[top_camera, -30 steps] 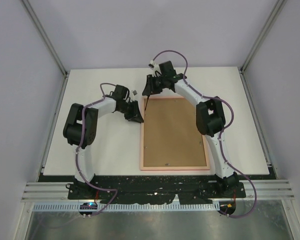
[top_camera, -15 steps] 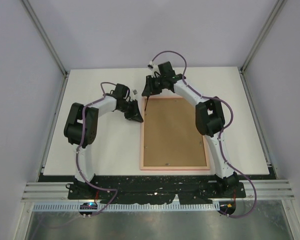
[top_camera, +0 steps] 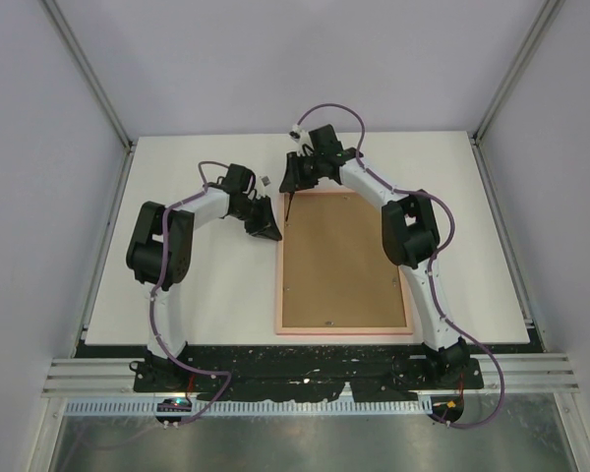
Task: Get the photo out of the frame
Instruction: Release the photo frame item from the photo frame.
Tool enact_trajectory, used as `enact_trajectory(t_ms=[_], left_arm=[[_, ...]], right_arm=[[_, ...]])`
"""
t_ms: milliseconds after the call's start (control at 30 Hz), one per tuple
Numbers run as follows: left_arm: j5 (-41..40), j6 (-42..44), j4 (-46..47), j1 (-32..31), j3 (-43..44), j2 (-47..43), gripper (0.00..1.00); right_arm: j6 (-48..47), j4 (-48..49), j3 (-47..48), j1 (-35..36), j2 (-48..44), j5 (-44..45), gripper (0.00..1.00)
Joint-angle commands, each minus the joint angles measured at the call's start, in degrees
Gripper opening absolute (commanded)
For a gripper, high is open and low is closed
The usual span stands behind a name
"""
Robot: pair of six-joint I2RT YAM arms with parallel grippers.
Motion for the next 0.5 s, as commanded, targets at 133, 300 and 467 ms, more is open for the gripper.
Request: enact_trajectory(t_ms=[133, 300, 467], left_arm=[[-2.1, 0.5, -1.2, -0.2, 1.4, 1.3, 0.14], [-2.2, 0.6, -1.6, -0.1, 1.6, 1.4, 0.14], [-2.4, 0.6, -1.6, -0.2, 1.6, 1.4, 0.14]], right_arm=[[-0.4, 0.8, 1.4, 1.0, -0.7, -2.5, 0.08], [-1.7, 1.4, -1.2, 1.1, -2.8, -3.5, 0.08], [-2.6, 1.3, -2.8, 1.1, -3.8, -3.6, 0.08]])
